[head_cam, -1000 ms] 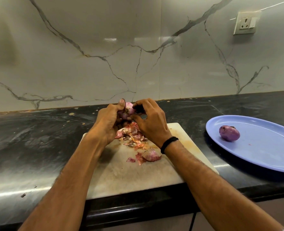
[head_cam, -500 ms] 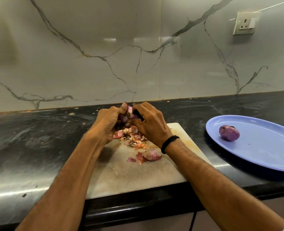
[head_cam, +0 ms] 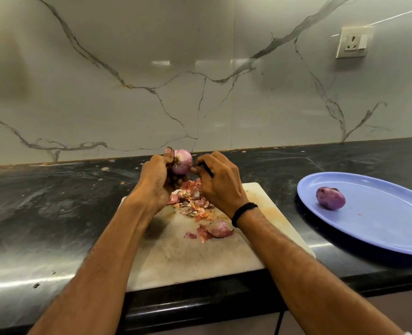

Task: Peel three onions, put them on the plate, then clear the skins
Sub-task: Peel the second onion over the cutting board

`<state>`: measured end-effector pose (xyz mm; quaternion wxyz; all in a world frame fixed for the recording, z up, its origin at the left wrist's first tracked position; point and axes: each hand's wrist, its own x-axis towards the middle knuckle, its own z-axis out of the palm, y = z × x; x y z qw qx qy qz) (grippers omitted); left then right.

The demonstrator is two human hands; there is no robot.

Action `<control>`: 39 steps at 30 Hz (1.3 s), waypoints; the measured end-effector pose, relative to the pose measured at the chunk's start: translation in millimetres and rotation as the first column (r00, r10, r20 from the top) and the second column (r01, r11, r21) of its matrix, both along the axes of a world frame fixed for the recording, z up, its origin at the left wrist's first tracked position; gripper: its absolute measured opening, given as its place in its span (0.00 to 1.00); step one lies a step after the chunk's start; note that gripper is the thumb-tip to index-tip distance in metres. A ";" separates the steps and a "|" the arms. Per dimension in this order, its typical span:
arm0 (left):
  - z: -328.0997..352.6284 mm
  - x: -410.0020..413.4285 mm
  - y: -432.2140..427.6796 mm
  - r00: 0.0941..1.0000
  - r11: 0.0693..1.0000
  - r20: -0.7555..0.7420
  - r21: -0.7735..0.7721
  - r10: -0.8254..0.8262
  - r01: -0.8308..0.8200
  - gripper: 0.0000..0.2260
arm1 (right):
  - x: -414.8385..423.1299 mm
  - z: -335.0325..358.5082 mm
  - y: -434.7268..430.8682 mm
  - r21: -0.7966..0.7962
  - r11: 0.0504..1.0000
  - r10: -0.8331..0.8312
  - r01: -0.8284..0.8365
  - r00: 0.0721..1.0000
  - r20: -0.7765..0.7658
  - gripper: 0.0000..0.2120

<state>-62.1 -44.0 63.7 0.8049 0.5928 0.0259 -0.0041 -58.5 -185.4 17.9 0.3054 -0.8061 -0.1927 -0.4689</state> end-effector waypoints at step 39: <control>-5.2 4.5 -7.4 0.997 0.998 -0.043 0.040 0.059 -0.057 0.13 | -4.1 1.3 9.3 -0.271 0.963 0.015 -0.010 1.000 0.016 0.10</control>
